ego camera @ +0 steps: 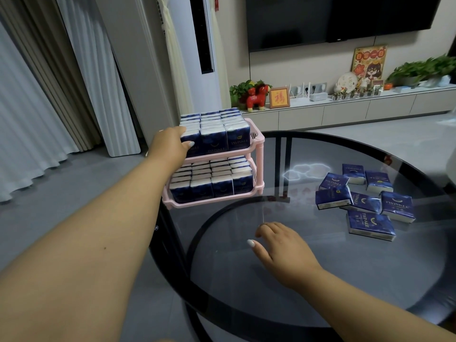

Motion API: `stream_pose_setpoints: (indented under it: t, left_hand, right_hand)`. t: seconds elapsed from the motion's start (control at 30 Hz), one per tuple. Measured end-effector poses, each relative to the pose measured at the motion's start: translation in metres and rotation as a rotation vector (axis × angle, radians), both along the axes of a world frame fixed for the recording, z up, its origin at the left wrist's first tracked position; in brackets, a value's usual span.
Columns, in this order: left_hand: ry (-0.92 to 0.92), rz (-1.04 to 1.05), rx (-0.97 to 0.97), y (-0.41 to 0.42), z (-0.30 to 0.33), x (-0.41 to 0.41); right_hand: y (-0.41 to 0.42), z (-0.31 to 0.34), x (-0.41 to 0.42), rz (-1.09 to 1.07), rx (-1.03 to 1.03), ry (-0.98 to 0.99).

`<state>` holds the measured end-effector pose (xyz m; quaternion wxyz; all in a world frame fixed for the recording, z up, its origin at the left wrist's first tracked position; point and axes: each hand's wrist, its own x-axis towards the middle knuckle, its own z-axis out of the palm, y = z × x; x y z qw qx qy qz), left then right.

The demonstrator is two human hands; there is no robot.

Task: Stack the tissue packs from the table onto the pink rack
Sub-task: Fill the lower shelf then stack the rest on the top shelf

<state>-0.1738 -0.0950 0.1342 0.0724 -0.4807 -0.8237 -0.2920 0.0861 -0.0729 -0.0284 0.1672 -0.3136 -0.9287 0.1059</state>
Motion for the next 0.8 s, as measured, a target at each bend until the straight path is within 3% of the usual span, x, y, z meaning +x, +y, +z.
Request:
stream_pose_setpoints:
  t: [0.37, 0.47, 0.67, 0.8]
  left_hand:
    - [0.190, 0.041, -0.093, 0.002, -0.009, -0.002]
    - [0.218, 0.056, -0.008, -0.004, -0.007, 0.008]
    - [0.144, 0.012, 0.355, -0.018, -0.012, 0.068]
    - [0.062, -0.125, 0.406, -0.021, -0.045, 0.110]
  right_hand:
    - [0.003, -0.003, 0.000, 0.001, 0.010, 0.017]
    - [0.003, -0.003, 0.000, 0.004, 0.011, 0.037]
    - [0.003, -0.003, -0.001, 0.005, -0.005, 0.047]
    - [0.005, -0.003, 0.001, -0.002, -0.097, 0.101]
